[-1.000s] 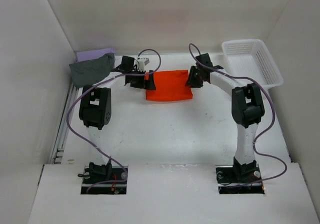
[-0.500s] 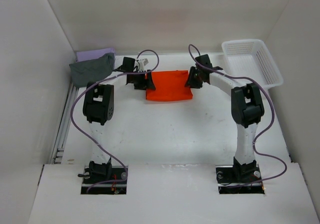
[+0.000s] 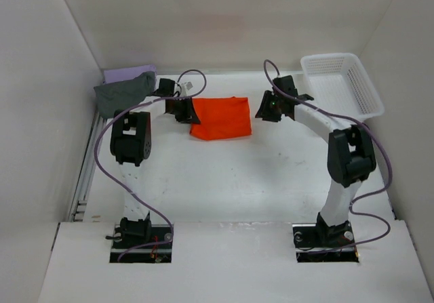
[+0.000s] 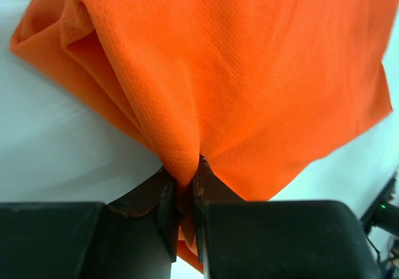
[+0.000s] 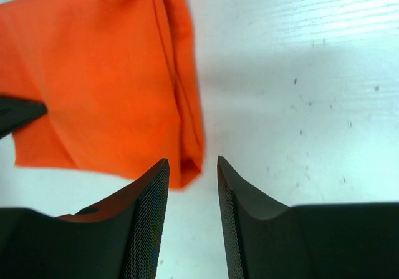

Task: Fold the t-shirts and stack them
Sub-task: Put the neatly folded tshirt into the corner of the board with the left arm

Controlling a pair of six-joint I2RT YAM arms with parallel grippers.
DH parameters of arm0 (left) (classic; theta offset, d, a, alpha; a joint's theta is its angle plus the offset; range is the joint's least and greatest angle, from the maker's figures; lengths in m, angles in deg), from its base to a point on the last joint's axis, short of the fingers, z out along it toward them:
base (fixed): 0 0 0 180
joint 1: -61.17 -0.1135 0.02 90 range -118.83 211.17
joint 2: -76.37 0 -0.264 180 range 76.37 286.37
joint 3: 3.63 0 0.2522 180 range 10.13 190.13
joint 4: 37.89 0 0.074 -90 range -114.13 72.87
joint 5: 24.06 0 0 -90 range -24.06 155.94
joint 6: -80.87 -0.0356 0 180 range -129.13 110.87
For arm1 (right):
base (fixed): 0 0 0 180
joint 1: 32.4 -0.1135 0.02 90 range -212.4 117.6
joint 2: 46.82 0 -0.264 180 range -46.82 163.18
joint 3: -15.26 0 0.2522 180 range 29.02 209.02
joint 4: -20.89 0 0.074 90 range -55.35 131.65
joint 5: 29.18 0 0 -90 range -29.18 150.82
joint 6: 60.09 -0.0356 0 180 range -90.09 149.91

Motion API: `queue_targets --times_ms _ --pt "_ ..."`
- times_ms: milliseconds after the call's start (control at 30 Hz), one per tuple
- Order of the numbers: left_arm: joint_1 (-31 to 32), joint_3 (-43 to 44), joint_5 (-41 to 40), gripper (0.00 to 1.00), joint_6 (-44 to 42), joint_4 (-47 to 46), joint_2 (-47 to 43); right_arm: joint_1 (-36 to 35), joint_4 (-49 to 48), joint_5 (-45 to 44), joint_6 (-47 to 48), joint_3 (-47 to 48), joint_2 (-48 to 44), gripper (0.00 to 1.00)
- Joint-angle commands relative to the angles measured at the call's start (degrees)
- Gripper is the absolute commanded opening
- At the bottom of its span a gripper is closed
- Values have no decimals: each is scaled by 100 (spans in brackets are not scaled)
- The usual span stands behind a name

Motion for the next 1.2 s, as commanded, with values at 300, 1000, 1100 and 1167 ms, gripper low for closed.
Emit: queue_targets --times_ms 300,1000,1100,1167 --pt "-434 422 -2917 0 -2669 321 -1160 29 -257 -77 -42 -773 -1319 42" --pt "-1145 1811 -3720 0 -3146 30 -1213 284 -318 -130 -77 -1625 -1873 42" --pt "-1505 1925 -3360 0 -2900 144 -1257 336 -371 -130 -86 -1766 -1969 42" --pt "-1742 1995 -3184 0 -2759 267 -1169 354 -380 -130 -95 -1828 -2004 42"
